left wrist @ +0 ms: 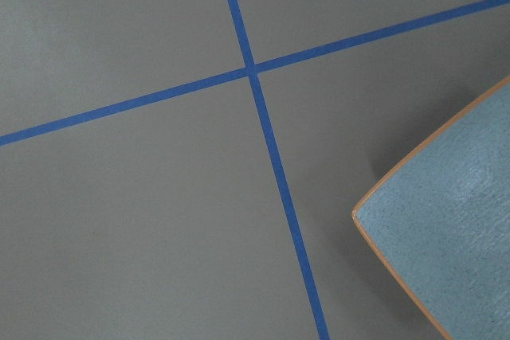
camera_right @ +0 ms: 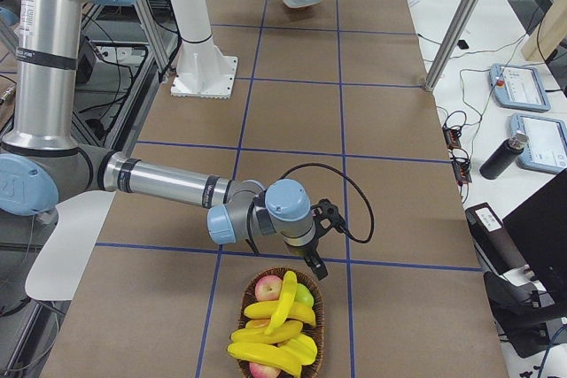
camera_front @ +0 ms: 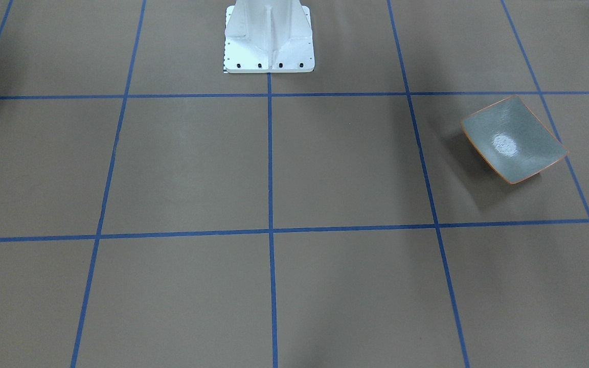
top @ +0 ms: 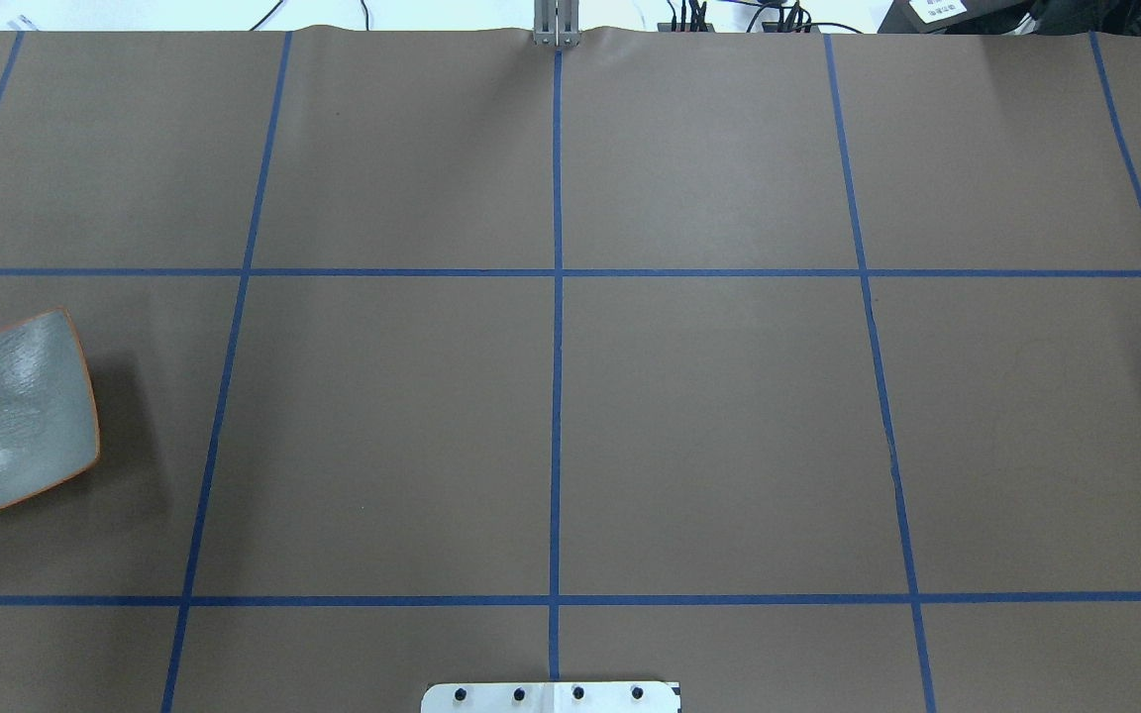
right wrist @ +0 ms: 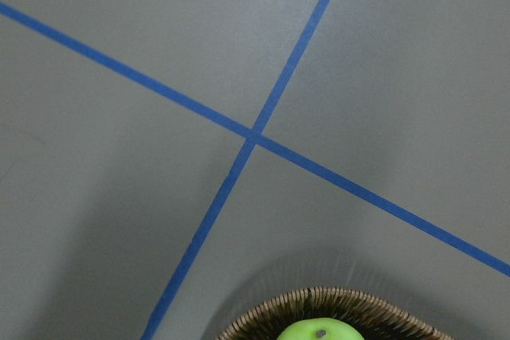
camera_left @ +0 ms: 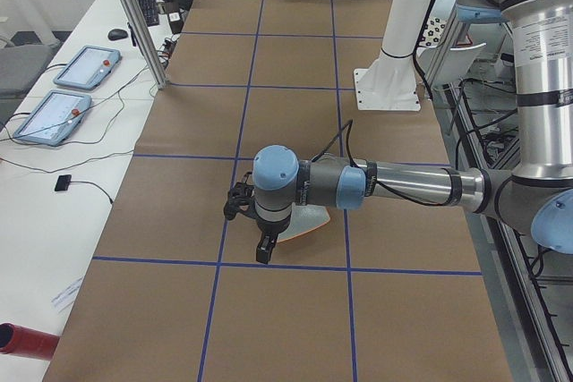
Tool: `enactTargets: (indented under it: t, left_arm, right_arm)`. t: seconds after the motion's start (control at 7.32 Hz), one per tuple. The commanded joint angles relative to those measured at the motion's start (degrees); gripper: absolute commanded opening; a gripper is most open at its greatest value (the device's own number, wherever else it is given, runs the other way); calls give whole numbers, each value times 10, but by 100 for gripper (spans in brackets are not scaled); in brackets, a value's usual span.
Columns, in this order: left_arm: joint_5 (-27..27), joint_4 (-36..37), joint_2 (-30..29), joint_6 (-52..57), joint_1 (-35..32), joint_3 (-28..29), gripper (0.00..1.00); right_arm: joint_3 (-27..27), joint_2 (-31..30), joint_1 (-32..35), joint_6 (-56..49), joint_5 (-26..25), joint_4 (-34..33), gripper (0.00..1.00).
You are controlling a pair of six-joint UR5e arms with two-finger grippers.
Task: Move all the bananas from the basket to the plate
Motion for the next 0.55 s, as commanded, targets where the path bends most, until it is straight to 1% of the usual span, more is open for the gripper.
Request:
enactTargets:
  t: [0.0, 0.14, 0.27, 0.41]
  left_arm:
    - [-19, 0, 2, 0, 0, 1, 100]
    - [-24, 0, 2, 0, 1, 1, 100]
    - [-23, 0, 2, 0, 1, 1, 100]
    - [-23, 0, 2, 0, 1, 1, 100]
  right_arm:
    - [-53, -1, 1, -142, -4, -9, 97]
    - [-66, -1, 3, -169, -14, -9, 97]
    - [-70, -1, 3, -170, -18, -15, 97]
    - [-69, -1, 3, -170, -19, -25, 78]
